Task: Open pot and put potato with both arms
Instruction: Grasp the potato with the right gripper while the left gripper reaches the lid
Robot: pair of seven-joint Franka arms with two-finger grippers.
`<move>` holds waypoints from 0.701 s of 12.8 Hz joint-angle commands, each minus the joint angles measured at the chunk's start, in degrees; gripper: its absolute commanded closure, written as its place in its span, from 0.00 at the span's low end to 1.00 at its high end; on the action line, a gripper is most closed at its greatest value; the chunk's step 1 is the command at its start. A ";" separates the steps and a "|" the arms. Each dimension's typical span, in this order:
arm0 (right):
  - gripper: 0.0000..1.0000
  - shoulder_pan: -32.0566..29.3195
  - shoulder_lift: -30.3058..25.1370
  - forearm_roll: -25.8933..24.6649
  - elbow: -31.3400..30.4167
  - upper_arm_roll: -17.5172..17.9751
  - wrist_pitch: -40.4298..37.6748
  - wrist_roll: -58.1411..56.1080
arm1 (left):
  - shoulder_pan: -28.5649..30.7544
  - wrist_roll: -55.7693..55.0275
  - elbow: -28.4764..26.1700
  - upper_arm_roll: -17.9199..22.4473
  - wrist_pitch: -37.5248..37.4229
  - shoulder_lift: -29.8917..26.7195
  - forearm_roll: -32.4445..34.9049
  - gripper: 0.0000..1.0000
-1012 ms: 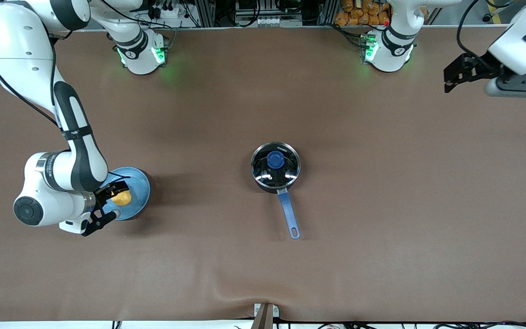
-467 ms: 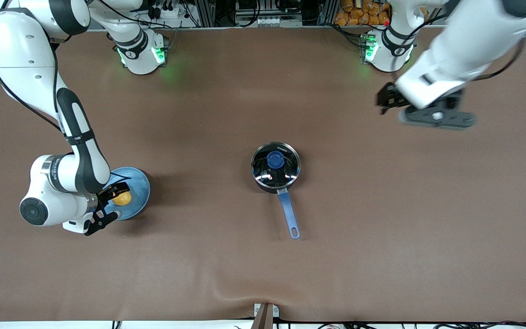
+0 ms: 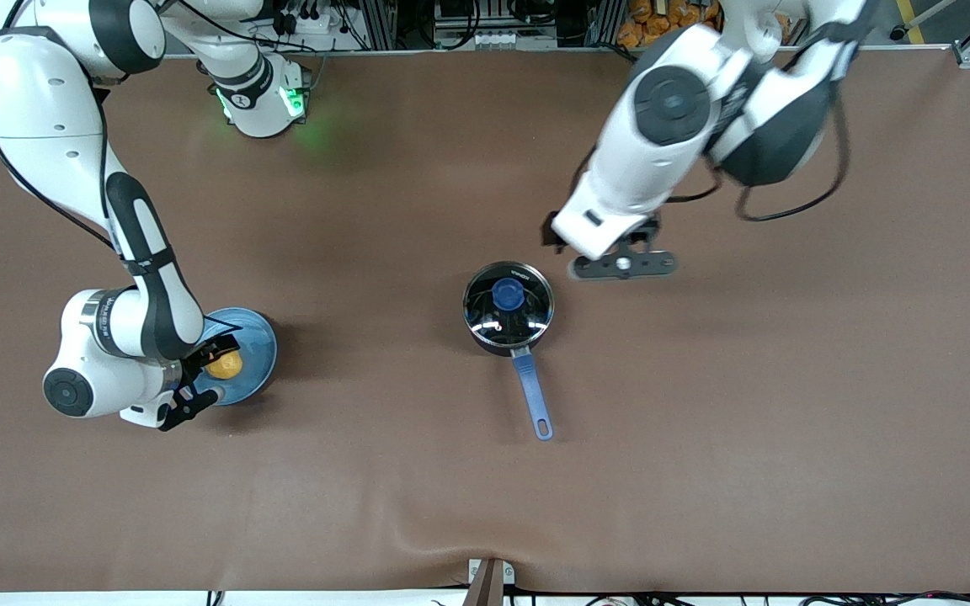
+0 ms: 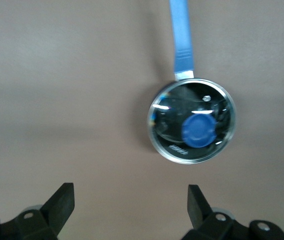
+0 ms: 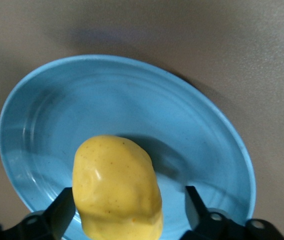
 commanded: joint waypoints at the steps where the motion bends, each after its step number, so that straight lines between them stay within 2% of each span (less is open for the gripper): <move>1: 0.61 -0.68 -0.21 0.15 0.27 0.63 0.04 -1.13 | -3.69 -9.76 1.46 0.34 4.13 4.96 1.06 0.00; 3: 0.81 -0.68 -0.39 0.15 0.44 0.63 -0.13 -1.05 | -5.02 -15.22 1.37 0.52 8.87 8.22 1.50 0.00; 6: 0.87 -0.24 -1.44 0.33 2.37 0.98 -3.98 -0.78 | -7.39 -19.89 1.28 0.52 13.72 12.17 8.06 0.00; 9: 0.87 0.20 -2.15 1.64 6.06 2.30 -10.31 -0.17 | -8.71 -23.75 1.37 0.61 17.50 15.34 9.58 0.00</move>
